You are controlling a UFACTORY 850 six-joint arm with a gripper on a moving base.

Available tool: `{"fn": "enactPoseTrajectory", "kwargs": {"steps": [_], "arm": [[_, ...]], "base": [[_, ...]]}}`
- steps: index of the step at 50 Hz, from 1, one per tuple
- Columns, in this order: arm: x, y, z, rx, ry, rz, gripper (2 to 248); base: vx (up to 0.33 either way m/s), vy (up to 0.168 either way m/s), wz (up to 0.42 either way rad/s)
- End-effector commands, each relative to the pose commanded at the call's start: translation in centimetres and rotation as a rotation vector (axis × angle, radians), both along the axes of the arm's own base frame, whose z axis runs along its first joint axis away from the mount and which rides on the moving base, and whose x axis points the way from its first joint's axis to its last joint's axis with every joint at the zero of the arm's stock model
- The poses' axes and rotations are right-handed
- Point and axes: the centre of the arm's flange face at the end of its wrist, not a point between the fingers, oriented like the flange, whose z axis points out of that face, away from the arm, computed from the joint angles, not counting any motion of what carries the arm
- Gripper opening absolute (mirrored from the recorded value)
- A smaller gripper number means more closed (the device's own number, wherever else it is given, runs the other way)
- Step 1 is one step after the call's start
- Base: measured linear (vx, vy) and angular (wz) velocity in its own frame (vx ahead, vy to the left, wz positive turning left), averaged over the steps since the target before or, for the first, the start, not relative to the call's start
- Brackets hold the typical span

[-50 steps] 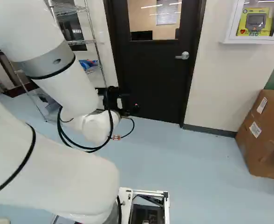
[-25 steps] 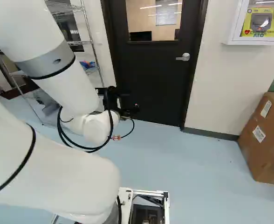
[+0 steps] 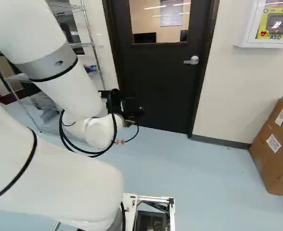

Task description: Open the door and move inside

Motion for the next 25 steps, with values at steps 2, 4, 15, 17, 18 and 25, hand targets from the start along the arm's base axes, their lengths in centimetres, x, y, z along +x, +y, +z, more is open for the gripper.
{"fn": "enactPoseTrajectory", "kwargs": {"steps": [2, 4, 15, 17, 18, 25], "arm": [[0.00, 0.00, 0.00, 0.000, 0.000, 0.000, 247], [0.00, 0.00, 0.00, 0.000, 0.000, 0.000, 247], [0.00, 0.00, 0.00, 0.000, 0.000, 0.000, 247], [0.00, 0.00, 0.00, 0.000, 0.000, 0.000, 247], [0.00, 0.00, 0.00, 0.000, 0.000, 0.000, 247], [0.00, 0.00, 0.00, 0.000, 0.000, 0.000, 247]], "base": [[0.140, 0.044, -0.016], [0.138, 0.043, -0.013], [0.151, 0.032, -0.072], [0.168, 0.008, -0.133], [0.171, 0.000, -0.162], [0.152, -0.027, -0.205]]}}
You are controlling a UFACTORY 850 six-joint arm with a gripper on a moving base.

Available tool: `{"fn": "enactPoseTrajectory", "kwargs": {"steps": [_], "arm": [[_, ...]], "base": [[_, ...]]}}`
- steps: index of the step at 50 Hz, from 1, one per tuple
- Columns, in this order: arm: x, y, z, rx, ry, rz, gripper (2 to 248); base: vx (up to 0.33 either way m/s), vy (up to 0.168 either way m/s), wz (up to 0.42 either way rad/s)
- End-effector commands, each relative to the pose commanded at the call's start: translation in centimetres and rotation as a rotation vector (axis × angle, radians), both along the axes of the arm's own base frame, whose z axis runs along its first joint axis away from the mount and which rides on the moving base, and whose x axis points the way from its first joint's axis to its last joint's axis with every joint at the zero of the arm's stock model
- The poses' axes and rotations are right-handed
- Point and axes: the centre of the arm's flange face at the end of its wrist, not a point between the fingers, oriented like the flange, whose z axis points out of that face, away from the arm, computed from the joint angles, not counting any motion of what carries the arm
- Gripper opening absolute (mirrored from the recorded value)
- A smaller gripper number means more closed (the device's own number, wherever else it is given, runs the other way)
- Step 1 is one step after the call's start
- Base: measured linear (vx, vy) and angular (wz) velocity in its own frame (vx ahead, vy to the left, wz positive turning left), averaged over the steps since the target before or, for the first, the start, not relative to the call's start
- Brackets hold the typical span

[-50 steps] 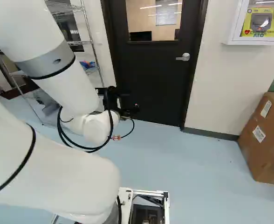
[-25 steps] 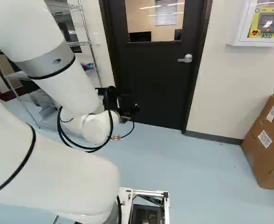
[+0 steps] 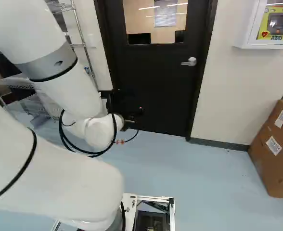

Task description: Open the door and move inside

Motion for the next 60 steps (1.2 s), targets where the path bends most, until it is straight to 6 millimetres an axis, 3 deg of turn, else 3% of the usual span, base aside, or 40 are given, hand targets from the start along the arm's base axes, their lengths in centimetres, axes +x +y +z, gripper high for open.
{"fn": "enactPoseTrajectory", "kwargs": {"steps": [26, 60], "arm": [[0.00, 0.00, 0.00, 0.000, 0.000, 0.000, 247], [0.00, 0.00, 0.00, 0.000, 0.000, 0.000, 247]], "base": [[0.180, -0.027, -0.274], [0.148, 0.028, -0.270]]}}
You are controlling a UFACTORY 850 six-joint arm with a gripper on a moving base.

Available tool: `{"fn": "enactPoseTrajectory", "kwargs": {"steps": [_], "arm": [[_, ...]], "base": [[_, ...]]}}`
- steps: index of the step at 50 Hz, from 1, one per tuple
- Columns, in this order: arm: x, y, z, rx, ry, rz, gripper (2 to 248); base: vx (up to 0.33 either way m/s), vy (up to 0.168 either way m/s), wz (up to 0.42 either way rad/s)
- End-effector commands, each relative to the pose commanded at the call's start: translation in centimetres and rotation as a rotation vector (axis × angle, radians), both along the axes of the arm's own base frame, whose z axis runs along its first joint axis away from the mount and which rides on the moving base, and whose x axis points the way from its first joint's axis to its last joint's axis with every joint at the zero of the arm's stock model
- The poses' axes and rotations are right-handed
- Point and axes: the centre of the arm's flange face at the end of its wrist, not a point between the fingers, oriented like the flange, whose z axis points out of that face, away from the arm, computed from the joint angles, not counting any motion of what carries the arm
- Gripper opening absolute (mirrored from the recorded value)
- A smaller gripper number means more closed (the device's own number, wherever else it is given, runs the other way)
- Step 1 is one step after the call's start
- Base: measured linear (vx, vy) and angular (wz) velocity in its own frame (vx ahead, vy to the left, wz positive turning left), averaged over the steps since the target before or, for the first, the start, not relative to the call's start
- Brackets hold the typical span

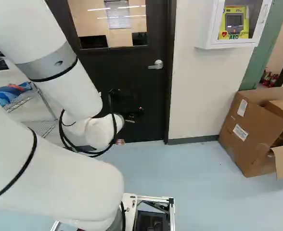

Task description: Open the door and move inside

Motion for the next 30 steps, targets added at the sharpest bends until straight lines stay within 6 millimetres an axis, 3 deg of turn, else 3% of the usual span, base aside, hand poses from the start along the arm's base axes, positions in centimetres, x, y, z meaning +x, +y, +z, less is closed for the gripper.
{"fn": "enactPoseTrajectory", "kwargs": {"steps": [30], "arm": [[0.00, 0.00, 0.00, 0.000, 0.000, 0.000, 247]], "base": [[0.118, 0.070, -0.215]]}}
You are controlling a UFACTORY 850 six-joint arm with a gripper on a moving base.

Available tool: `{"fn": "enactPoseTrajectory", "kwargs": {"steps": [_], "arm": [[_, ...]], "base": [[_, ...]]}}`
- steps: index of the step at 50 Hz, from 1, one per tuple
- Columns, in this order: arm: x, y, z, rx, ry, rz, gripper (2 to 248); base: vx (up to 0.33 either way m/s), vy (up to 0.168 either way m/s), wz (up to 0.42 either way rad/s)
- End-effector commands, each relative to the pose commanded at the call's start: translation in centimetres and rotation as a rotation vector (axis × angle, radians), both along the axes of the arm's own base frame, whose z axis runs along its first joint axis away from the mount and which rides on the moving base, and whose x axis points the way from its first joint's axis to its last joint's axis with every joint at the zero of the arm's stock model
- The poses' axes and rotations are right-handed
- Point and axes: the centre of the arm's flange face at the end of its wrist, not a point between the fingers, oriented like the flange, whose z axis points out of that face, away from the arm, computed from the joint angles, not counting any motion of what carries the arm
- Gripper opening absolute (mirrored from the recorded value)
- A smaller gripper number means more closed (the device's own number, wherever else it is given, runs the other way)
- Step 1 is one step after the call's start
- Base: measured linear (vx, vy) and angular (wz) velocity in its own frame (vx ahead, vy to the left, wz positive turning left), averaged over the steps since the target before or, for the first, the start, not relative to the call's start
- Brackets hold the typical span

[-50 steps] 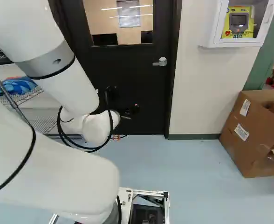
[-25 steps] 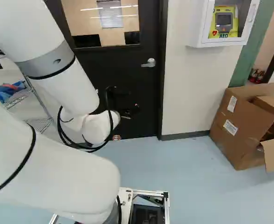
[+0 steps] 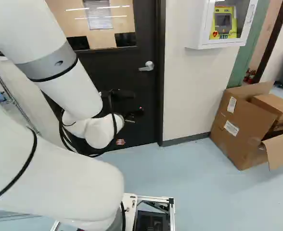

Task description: Open the door and move inside

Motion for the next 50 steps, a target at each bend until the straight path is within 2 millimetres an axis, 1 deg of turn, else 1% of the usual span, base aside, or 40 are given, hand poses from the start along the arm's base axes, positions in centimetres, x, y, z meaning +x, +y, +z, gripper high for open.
{"fn": "enactPoseTrajectory", "kwargs": {"steps": [10, 50], "arm": [[0.00, 0.00, 0.00, 0.000, 0.000, 0.000, 247], [0.00, 0.00, 0.00, 0.000, 0.000, 0.000, 247]], "base": [[0.112, 0.094, -0.162], [0.105, 0.117, -0.039]]}}
